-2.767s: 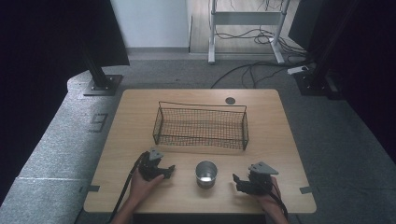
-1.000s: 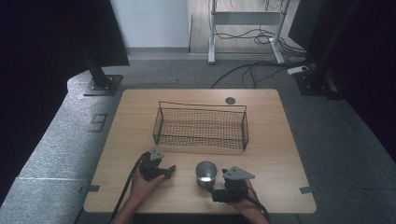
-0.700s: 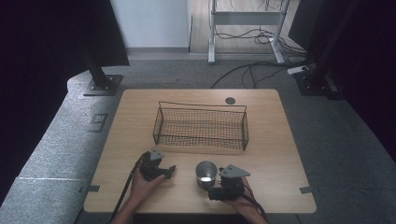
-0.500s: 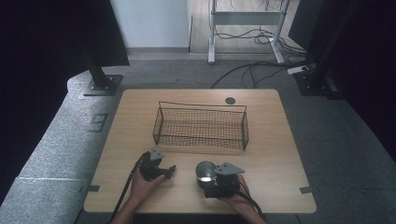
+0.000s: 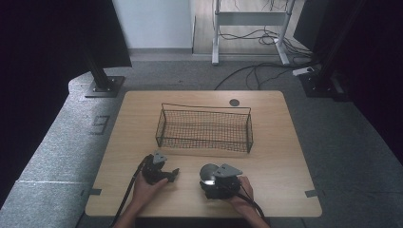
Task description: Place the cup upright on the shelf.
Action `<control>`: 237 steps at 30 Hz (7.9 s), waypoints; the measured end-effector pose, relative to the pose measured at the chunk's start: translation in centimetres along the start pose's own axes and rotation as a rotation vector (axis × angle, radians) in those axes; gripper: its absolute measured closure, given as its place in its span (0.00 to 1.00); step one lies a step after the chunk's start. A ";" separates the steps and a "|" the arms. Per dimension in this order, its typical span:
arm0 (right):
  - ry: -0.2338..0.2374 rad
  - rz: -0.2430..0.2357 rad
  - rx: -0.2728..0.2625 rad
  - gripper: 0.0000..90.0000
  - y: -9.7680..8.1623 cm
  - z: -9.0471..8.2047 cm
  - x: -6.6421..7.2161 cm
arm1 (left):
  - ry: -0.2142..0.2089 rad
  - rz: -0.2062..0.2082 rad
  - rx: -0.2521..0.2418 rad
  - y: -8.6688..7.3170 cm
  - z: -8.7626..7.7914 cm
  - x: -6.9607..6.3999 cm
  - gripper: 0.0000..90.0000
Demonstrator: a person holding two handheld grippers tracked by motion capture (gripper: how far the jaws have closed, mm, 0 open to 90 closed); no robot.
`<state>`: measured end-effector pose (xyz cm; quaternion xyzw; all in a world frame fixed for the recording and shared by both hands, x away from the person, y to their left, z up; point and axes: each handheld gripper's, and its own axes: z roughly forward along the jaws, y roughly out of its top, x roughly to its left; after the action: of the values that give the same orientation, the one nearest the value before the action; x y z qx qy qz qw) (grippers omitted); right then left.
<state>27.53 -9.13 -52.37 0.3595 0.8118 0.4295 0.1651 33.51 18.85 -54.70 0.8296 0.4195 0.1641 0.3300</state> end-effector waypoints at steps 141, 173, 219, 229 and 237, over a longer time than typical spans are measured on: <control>-0.072 0.081 -0.145 0.20 14.3 -3.2 -9.3 | 0.000 0.001 -0.001 -0.1 -0.1 -0.3 0.16; -0.109 0.117 -0.053 0.20 15.8 1.6 -12.9 | -0.003 0.002 -0.001 -0.1 -0.1 -0.3 0.16; -0.135 0.208 0.115 0.20 12.4 8.2 -16.0 | -0.005 0.002 -0.001 -0.1 -0.1 -0.3 0.16; -0.148 0.189 0.156 0.20 12.1 8.9 -16.0 | -0.005 0.002 -0.001 -0.1 -0.1 -0.3 0.16; -0.157 0.188 0.194 0.20 11.9 9.2 -16.0 | -0.005 0.002 -0.001 -0.1 -0.1 -0.3 0.16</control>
<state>49.11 -11.03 -48.60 0.4804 0.7970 0.3332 0.1515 33.22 18.69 -54.72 0.8303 0.4175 0.1626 0.3314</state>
